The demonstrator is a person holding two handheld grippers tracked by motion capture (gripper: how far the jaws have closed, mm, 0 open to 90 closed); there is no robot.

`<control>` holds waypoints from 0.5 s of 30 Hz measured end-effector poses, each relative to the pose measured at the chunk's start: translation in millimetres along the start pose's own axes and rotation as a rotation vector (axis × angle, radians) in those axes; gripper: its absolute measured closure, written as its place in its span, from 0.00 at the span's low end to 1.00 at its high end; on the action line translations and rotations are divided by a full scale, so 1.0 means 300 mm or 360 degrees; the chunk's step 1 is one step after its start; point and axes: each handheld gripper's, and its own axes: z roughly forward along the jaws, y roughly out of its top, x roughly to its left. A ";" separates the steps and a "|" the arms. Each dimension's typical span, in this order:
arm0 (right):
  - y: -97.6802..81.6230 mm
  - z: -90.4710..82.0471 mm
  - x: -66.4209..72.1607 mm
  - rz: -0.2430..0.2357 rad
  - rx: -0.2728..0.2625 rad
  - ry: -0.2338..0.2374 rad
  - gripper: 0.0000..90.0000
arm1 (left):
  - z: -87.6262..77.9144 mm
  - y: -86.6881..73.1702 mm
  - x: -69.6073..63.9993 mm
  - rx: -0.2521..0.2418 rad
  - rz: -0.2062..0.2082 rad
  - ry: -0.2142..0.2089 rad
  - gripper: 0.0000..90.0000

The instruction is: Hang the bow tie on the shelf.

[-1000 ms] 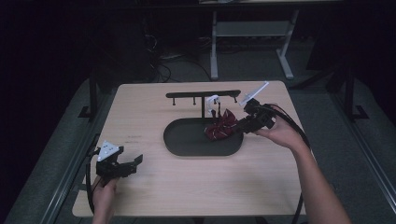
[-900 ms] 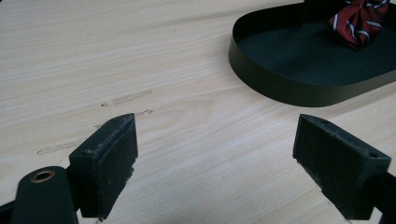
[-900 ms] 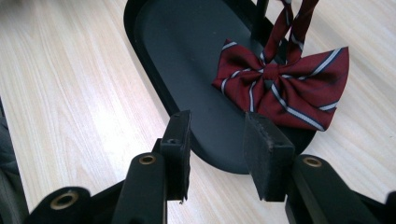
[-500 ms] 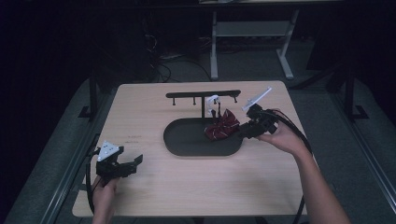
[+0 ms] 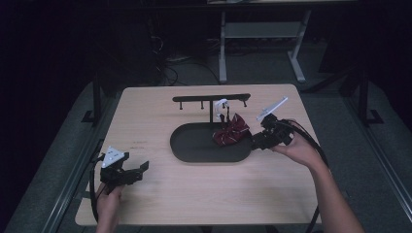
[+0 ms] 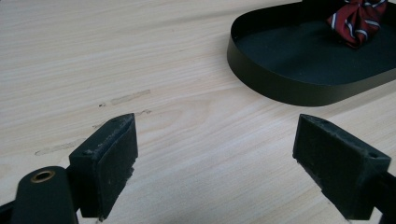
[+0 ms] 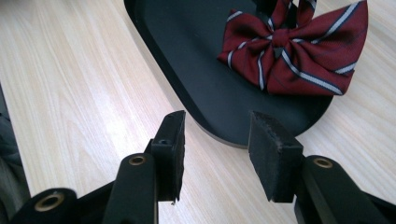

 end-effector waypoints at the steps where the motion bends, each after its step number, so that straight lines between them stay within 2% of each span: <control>1: -0.004 0.000 0.000 -0.0003 -0.0004 -0.0003 0.61 | 0.000 0.000 0.000 0.0001 0.0000 0.0000 0.15; 15: -0.066 0.001 -0.002 0.0040 -0.0015 0.0000 0.59 | 0.000 0.001 -0.005 0.0008 0.0006 0.0003 0.15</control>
